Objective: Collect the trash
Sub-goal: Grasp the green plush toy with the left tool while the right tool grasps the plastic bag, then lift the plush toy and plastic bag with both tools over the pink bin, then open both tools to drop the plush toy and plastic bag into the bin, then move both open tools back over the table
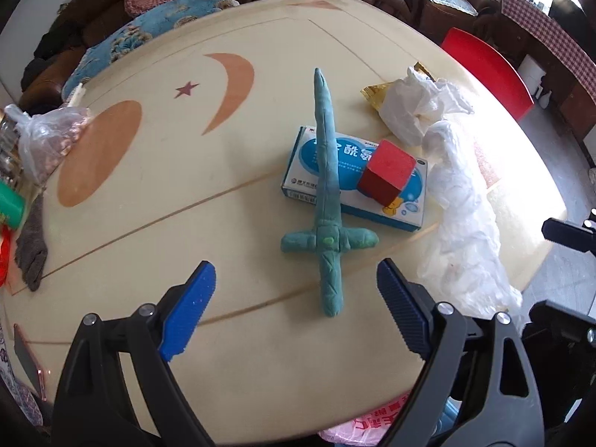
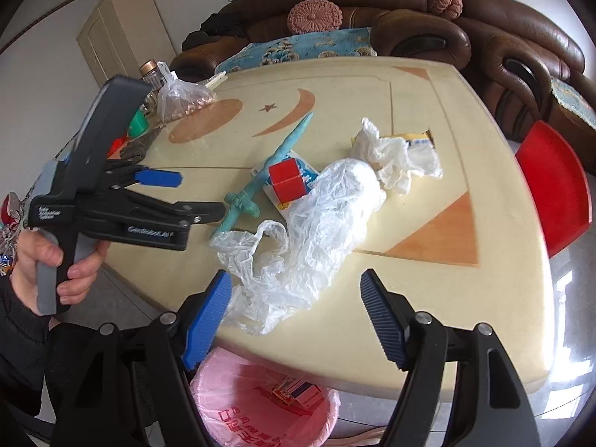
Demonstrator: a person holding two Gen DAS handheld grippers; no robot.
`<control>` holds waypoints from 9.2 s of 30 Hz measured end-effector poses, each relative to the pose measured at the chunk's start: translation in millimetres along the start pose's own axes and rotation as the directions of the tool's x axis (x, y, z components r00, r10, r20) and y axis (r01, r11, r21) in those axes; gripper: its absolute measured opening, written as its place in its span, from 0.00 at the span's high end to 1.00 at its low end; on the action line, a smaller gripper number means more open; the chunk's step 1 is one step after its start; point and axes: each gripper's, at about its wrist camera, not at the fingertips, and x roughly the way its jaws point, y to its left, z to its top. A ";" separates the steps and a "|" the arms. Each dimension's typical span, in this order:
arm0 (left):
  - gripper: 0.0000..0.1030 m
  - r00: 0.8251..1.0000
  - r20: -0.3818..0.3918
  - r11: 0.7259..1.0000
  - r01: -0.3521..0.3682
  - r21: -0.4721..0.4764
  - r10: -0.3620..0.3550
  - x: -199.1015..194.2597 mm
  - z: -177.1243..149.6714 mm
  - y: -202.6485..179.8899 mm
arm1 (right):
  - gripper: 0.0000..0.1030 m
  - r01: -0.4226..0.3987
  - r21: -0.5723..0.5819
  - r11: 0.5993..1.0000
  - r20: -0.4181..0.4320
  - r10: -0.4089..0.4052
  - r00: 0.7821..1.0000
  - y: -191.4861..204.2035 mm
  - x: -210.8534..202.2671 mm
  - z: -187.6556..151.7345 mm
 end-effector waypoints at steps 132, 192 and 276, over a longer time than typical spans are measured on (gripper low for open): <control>0.63 0.975 0.203 0.985 0.055 0.166 -0.088 -185.8 -170.6 -93.2 | 0.71 0.105 -0.152 0.983 0.164 -0.080 0.983 99.9 -144.6 -81.6; 0.63 0.901 -0.368 0.957 0.277 0.083 -0.229 71.7 -257.2 -120.9 | 0.71 0.022 -0.083 0.996 -0.368 -0.051 0.928 42.3 83.1 -189.3; 0.27 0.995 0.082 0.970 0.029 0.239 -0.050 -131.9 -20.4 -98.4 | 0.27 0.075 -0.112 0.991 0.074 -0.067 0.995 -34.6 -91.6 44.4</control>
